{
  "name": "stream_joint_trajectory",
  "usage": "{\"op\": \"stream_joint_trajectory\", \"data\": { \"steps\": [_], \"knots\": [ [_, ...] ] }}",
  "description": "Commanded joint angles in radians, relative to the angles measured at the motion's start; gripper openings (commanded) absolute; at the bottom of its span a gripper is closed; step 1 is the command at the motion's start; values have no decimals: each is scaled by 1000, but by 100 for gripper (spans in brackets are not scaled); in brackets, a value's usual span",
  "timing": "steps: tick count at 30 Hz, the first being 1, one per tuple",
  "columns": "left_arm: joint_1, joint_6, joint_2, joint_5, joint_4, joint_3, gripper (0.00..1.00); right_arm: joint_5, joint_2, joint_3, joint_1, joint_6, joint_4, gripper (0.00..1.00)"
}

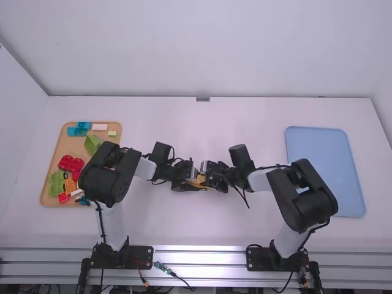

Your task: Assemble lego blocks to make yellow taxi

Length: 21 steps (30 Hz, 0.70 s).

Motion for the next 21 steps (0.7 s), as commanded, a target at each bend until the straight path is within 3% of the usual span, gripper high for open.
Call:
{"op": "stream_joint_trajectory", "data": {
  "steps": [1, 21],
  "knots": [
    [2, 11, 10, -8, -20, -1, 47, 14, 10, -5, 6, -12, -5, 0],
    [2, 11, 10, -8, -21, 0, 46, 11, 11, -6, 6, -8, -8, 0]
  ]
}}
